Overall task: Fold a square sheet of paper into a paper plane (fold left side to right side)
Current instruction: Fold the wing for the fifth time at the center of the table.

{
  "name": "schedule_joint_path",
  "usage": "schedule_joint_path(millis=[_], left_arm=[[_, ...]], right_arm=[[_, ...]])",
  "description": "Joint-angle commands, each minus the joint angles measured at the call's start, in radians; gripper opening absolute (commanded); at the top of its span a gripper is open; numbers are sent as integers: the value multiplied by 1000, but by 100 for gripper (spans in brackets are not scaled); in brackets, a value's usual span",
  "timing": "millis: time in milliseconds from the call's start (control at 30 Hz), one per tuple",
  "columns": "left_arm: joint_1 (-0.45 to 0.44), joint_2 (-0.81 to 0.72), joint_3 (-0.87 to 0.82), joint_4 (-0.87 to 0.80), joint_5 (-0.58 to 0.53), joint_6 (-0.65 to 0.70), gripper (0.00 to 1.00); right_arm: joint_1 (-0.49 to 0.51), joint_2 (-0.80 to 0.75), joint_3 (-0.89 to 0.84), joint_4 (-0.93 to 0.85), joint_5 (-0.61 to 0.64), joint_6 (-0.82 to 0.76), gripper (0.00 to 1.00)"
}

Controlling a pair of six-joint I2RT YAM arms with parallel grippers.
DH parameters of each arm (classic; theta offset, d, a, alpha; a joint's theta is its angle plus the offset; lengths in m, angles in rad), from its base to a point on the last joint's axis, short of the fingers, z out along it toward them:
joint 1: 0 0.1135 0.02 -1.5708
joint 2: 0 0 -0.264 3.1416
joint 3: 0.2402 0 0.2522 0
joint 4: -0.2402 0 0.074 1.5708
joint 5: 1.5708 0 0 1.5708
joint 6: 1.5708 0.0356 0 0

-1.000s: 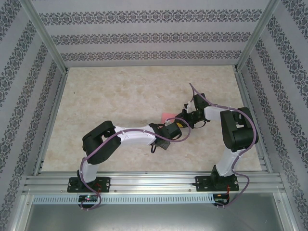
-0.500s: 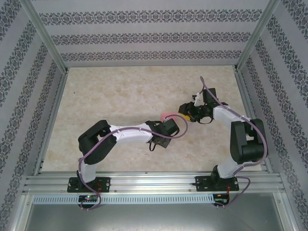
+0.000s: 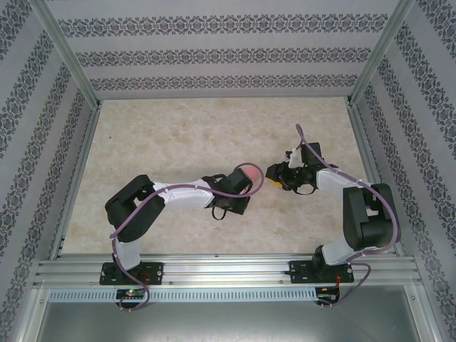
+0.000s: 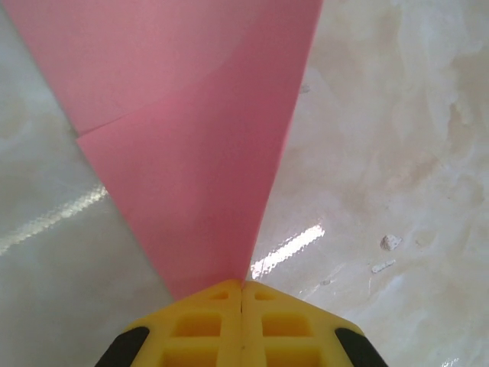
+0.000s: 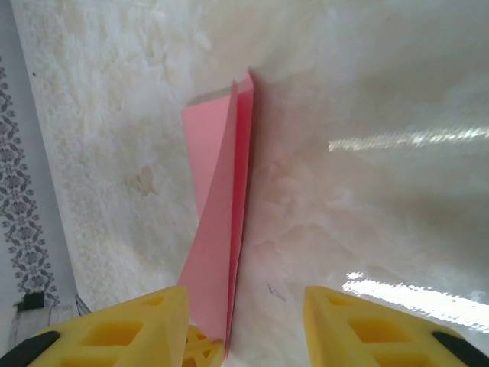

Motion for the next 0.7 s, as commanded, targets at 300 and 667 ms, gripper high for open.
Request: schedule_joint_path(millis=[300,667], left_arm=[[74,-101,-135,256,136,-142,2],[87,-97,-168,334,173,-193,1]], right_arm=[[109,77,-20,135,1,26,37],[176,124,0,185,-3,43,42]])
